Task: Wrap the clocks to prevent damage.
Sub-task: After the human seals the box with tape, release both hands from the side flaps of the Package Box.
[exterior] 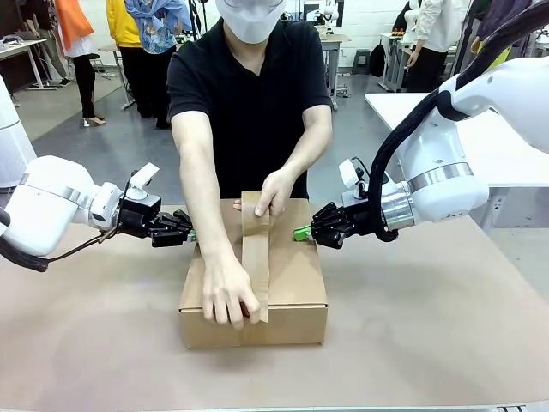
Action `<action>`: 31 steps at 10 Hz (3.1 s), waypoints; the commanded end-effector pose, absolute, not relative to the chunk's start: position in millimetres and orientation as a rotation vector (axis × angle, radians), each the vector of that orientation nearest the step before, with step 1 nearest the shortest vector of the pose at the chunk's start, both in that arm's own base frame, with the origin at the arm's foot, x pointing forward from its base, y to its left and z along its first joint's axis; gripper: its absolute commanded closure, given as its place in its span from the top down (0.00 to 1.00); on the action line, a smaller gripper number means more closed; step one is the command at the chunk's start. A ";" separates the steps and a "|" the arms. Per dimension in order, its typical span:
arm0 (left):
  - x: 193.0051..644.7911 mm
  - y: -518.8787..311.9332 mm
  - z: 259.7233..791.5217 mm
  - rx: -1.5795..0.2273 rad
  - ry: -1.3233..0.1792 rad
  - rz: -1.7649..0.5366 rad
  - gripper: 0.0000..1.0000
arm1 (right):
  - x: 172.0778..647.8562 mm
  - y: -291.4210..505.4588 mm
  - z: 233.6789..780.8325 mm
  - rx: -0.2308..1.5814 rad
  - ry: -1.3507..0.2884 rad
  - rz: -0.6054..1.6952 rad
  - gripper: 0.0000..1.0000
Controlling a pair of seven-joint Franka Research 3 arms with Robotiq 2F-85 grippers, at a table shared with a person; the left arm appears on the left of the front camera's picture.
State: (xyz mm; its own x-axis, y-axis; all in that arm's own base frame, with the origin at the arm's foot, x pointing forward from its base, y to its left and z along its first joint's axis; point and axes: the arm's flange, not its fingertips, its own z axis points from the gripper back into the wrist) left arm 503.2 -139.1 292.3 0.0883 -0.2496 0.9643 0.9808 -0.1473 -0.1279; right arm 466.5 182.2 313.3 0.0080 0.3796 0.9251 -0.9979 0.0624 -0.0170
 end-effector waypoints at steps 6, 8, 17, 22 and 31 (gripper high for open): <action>502.8 -139.7 291.6 -1.187 -0.865 -1.350 0.01 | 466.5 183.7 310.6 0.870 -0.945 1.306 0.01; 502.8 -139.7 291.6 -1.187 -0.865 -1.350 0.01 | 466.5 183.7 310.6 0.870 -0.945 1.306 0.01; 502.8 -139.7 291.6 -1.187 -0.865 -1.350 0.01 | 466.5 183.7 310.6 0.870 -0.945 1.306 0.01; 502.8 -139.7 291.6 -1.187 -0.865 -1.350 0.01 | 466.5 183.7 310.6 0.870 -0.945 1.306 0.01; 502.8 -139.7 291.6 -1.187 -0.865 -1.350 0.01 | 466.5 183.7 310.6 0.870 -0.945 1.306 0.01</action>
